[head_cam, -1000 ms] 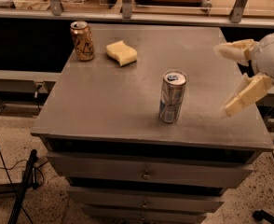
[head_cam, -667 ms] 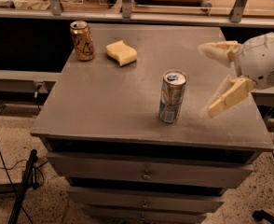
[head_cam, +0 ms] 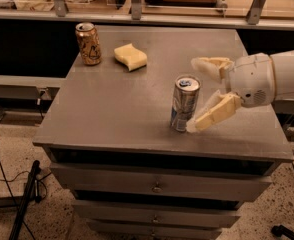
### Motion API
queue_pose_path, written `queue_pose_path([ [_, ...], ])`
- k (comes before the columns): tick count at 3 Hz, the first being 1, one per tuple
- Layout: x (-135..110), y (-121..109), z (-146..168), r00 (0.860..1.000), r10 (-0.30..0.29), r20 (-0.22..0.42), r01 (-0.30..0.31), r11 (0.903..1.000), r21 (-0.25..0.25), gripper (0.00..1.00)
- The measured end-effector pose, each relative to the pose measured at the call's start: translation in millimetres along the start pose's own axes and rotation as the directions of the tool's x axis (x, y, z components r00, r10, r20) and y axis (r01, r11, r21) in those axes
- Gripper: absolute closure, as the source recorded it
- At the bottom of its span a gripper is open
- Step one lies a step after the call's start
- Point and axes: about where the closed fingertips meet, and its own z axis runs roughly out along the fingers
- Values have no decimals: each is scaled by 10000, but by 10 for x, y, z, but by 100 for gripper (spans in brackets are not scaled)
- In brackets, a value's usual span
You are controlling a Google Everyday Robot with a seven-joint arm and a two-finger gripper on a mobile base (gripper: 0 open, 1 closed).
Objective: Knock redbull can over
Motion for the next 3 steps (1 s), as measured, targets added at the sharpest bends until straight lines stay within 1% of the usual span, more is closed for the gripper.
queue_pose_path([
  [1, 65, -5, 87, 9983, 466, 356, -463, 9989, -80, 0],
  [2, 141, -16, 98, 9871, 895, 1326, -873, 9959, -222, 0],
  [3, 192, -28, 72, 9708, 1021, 2170, -963, 9947, -369, 0],
])
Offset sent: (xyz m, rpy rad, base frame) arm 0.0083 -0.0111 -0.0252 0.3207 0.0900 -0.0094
